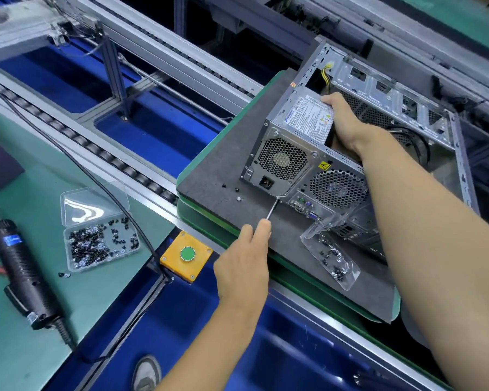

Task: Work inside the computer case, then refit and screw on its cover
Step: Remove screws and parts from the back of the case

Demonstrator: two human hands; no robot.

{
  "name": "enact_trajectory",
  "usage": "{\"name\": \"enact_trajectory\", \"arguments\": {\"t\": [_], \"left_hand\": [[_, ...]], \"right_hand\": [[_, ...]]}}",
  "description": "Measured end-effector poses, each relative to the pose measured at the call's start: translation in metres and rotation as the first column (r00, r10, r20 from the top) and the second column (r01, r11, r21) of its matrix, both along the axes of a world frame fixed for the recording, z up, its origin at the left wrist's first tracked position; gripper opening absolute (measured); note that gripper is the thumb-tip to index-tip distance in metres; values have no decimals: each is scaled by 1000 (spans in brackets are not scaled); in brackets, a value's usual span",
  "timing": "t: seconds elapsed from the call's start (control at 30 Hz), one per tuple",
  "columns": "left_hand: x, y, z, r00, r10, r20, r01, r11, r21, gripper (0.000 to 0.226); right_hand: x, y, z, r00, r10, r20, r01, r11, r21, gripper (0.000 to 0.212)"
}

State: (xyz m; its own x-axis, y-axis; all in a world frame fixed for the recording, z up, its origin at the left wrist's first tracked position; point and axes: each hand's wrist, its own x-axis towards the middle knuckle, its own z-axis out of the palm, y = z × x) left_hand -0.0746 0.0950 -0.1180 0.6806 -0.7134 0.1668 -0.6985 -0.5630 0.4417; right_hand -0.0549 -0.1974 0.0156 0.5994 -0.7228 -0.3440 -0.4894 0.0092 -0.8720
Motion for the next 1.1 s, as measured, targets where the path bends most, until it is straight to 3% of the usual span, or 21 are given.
{"name": "enact_trajectory", "arguments": {"t": [0.1, 0.27, 0.37, 0.47, 0.73, 0.93, 1.03, 1.1], "left_hand": [[7, 3, 6, 1000, 11, -25, -12, 999, -50, 25], [36, 28, 15, 983, 52, -174, -72, 992, -107, 32], [68, 24, 19, 975, 106, -196, -146, 969, -201, 26], [94, 1, 20, 969, 72, -235, -122, 970, -210, 27], [114, -16, 5, 994, 7, -112, -20, 994, -111, 32], [115, -18, 6, 995, 32, -97, -42, 994, -99, 31], [117, -17, 7, 986, 17, -163, -35, 994, -108, 27], [118, -15, 10, 955, 6, -297, -50, 989, -140, 24]], "right_hand": [[0, -1, 0, 1000, 8, -11, -8, 1000, -17, 50], [0, -1, 0, 1000, 15, -27, -16, 1000, -9, 54], [0, 0, 0, 1000, -2, 19, 2, 1000, 4, 51], [0, -1, 0, 1000, -11, -19, 11, 1000, -19, 44], [0, -2, -1, 999, -52, -11, 52, 998, 17, 44], [-1, 3, 2, 998, -58, -3, 58, 998, 28, 51], [-2, 3, 0, 998, -57, -5, 57, 998, 31, 59], [-1, 4, 2, 999, -53, -6, 53, 999, -2, 52]]}}
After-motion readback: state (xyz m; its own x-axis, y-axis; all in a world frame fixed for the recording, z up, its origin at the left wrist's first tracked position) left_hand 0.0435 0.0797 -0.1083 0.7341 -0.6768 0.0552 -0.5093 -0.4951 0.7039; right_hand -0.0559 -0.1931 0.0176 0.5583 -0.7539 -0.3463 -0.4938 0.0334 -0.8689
